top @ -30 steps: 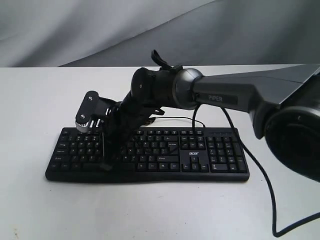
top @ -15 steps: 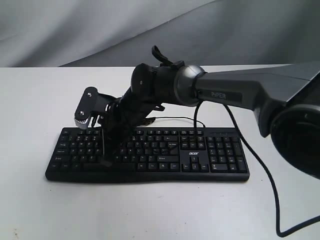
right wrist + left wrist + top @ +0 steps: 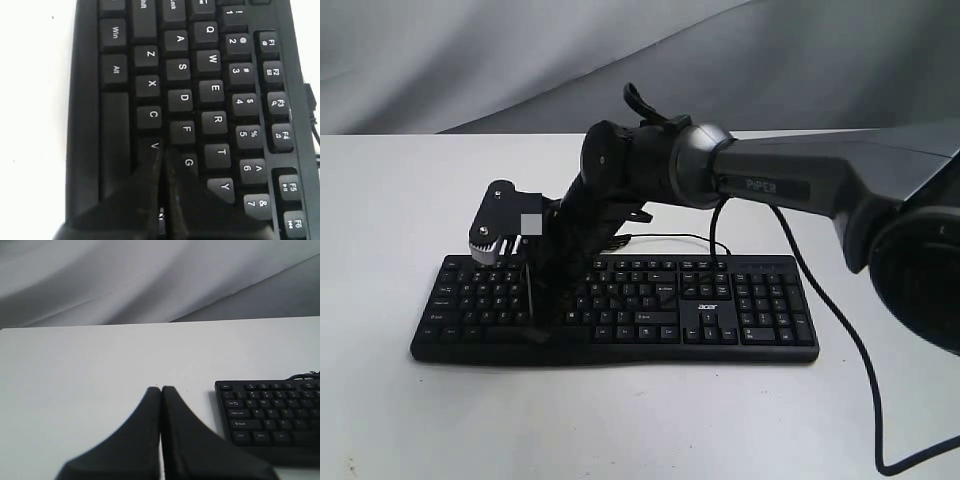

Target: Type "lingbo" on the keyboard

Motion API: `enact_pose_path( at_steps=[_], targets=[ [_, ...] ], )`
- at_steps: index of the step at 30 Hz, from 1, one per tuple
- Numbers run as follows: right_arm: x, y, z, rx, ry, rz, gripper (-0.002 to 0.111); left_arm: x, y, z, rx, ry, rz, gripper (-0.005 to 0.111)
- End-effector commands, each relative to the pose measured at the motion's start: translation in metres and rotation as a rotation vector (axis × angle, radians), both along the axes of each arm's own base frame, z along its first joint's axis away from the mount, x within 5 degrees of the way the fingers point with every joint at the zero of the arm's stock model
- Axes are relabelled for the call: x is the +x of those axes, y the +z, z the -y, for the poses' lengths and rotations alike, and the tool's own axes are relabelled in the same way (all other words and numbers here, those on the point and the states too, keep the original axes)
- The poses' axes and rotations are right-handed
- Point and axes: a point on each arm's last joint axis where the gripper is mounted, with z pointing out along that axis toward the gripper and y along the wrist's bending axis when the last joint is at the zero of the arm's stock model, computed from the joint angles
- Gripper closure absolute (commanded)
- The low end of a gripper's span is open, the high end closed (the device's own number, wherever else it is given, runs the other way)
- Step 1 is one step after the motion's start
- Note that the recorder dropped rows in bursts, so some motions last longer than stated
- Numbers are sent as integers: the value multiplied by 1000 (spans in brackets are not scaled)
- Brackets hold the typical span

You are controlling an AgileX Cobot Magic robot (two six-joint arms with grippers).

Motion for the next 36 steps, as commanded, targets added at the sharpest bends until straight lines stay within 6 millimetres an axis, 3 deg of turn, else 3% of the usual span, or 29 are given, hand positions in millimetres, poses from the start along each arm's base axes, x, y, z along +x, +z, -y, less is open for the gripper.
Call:
enact_pose_path(
  at_steps=[1,26,36],
  targets=[
    [-3,2,1,-4,1,-7,108,0,-1,0,-11,2,5,106],
    [-1,-3,0,17,-16,14,108,0,-1,0,-11,2,5,106],
    [-1,-14,-1,14,-14,-15,108,0,-1,0,-11,2,5,106]
  ],
)
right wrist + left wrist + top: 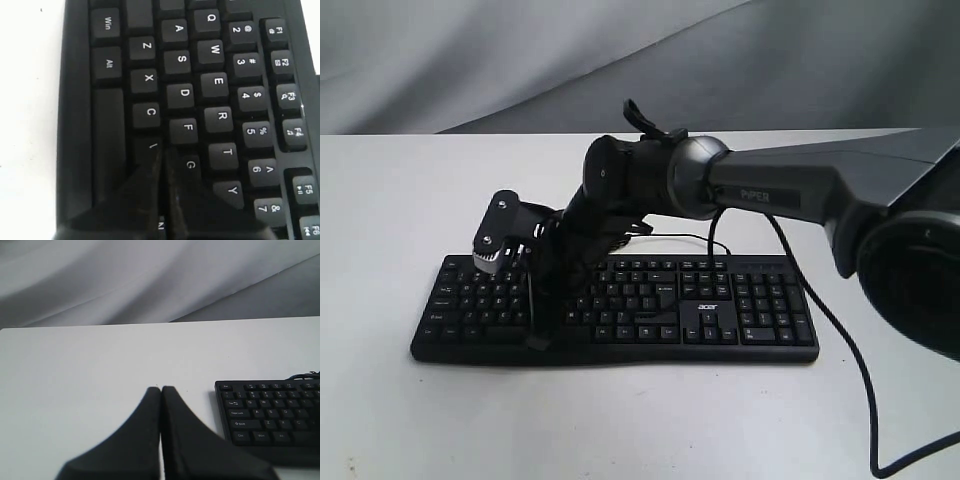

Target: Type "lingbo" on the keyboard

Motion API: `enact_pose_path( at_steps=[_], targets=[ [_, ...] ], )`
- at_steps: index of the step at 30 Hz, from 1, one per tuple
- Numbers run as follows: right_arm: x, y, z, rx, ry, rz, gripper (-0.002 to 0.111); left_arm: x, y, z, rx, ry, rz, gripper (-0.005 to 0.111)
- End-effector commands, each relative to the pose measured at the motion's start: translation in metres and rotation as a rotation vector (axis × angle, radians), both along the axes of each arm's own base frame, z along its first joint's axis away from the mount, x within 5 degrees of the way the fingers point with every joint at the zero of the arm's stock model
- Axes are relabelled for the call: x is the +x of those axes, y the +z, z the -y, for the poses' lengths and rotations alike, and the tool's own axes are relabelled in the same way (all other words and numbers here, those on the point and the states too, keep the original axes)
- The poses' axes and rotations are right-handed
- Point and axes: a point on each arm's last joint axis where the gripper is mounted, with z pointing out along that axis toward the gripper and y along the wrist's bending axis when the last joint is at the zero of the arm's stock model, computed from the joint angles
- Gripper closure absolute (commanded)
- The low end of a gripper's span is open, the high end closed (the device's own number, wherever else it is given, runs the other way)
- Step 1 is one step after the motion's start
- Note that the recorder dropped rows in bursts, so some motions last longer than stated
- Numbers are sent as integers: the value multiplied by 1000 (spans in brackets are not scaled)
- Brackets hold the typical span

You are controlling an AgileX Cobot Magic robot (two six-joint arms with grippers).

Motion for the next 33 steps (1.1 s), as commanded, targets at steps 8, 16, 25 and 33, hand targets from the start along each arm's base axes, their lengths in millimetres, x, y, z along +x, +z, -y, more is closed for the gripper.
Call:
enact_pose_path(
  at_steps=[8,16,25,33],
  targets=[
    [-1,0,-1,5,9,-4,108,0,-1,0,-11,2,5,106],
    [5,32,9,1,-6,75,108,0,-1,0,-11,2,5,106],
    [32,29,41,-18,-86,64,108,0,-1,0,-11,2,5,106],
    [38,29,50,-35,-126,51,108,0,-1,0,-11,2,5,106]
  ],
)
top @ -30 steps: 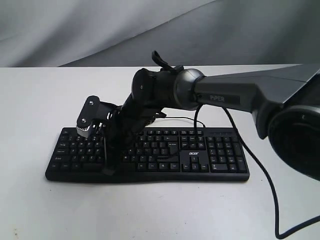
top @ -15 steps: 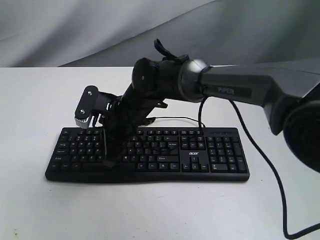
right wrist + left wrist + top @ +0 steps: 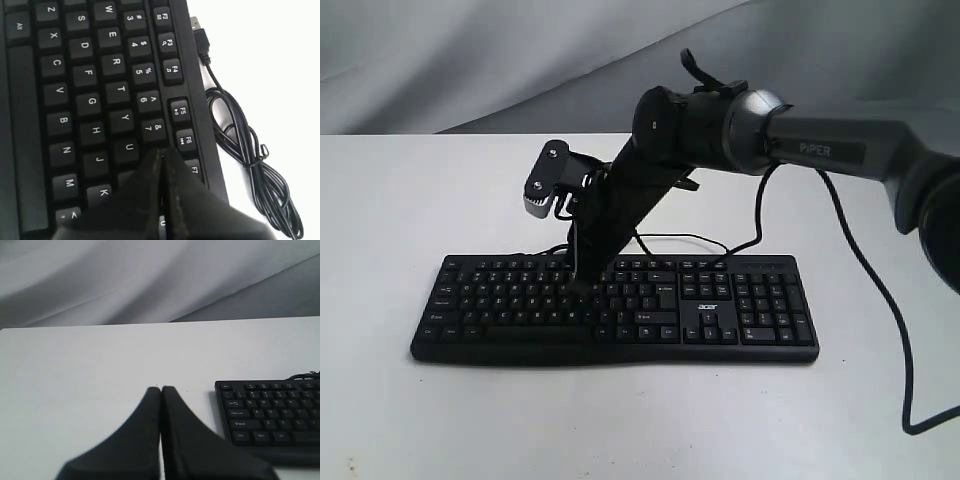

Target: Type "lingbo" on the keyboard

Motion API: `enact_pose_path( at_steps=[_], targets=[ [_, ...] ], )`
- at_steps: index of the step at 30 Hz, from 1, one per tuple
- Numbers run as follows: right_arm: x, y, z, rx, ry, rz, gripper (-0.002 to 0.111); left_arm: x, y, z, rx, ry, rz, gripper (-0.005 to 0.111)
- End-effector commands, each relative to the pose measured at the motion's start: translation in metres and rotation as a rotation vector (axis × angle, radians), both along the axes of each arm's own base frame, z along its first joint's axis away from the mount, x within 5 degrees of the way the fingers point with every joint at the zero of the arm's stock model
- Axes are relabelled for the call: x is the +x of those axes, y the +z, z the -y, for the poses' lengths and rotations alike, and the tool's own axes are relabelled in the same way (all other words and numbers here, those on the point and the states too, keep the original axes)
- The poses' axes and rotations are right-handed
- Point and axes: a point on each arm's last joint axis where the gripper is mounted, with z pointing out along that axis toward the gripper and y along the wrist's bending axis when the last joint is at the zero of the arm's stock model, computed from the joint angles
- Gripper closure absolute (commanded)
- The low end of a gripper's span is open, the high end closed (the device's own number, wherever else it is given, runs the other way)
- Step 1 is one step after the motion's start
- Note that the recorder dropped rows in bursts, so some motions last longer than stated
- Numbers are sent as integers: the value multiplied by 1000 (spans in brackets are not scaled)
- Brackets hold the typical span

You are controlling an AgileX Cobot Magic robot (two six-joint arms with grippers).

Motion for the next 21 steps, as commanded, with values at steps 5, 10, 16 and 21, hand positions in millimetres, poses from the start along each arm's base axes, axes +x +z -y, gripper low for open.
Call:
enact_pose_path(
  at_steps=[5,10,16,21],
  targets=[
    [1,-5,8,-52,-48,-50,108,0,-1,0,-11,2,5,106],
    [0,-5,8,-56,-48,-61,108,0,-1,0,-11,2,5,106],
    [-2,-5,9,-67,-36,-79,108,0,-1,0,-11,2,5,106],
    [-5,-15,12,-77,-33,-77,108,0,-1,0,-11,2,5,106]
  ],
)
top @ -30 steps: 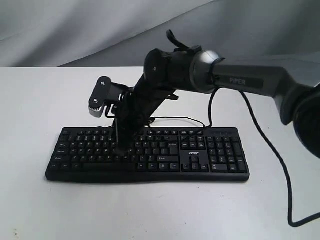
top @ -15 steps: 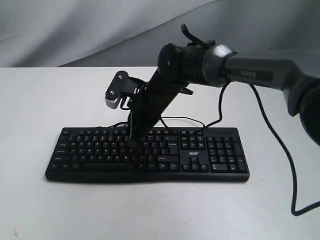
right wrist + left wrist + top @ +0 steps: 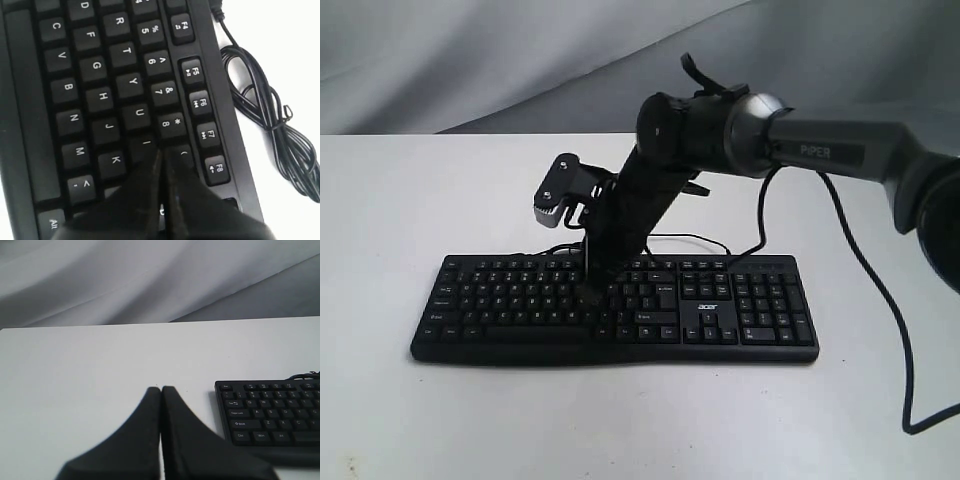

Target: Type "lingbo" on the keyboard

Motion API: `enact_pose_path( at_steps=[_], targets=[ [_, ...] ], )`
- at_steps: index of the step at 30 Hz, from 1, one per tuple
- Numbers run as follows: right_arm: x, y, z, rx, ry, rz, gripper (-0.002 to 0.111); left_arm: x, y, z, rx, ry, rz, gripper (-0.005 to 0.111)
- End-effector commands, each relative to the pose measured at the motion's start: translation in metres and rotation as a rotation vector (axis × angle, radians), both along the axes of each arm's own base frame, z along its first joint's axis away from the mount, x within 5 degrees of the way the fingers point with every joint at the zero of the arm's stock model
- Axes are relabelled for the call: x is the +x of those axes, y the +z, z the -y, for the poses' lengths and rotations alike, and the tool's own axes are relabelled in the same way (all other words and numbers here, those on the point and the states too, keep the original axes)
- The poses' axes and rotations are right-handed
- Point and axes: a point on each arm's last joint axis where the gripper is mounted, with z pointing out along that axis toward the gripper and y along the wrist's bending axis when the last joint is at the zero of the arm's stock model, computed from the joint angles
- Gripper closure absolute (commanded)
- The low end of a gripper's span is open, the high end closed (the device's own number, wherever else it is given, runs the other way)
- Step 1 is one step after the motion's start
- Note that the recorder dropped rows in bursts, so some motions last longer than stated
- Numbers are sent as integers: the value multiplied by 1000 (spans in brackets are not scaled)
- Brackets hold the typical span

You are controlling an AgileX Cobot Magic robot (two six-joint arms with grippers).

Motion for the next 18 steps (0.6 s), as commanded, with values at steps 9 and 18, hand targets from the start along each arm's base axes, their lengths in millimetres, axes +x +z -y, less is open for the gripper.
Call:
enact_pose_path(
  at_steps=[9,18],
  targets=[
    [-2,-7,1,26,17,9,108,0,-1,0,-11,2,5,106],
    [-1,-7,1,24,19,20,108,0,-1,0,-11,2,5,106]
  ],
)
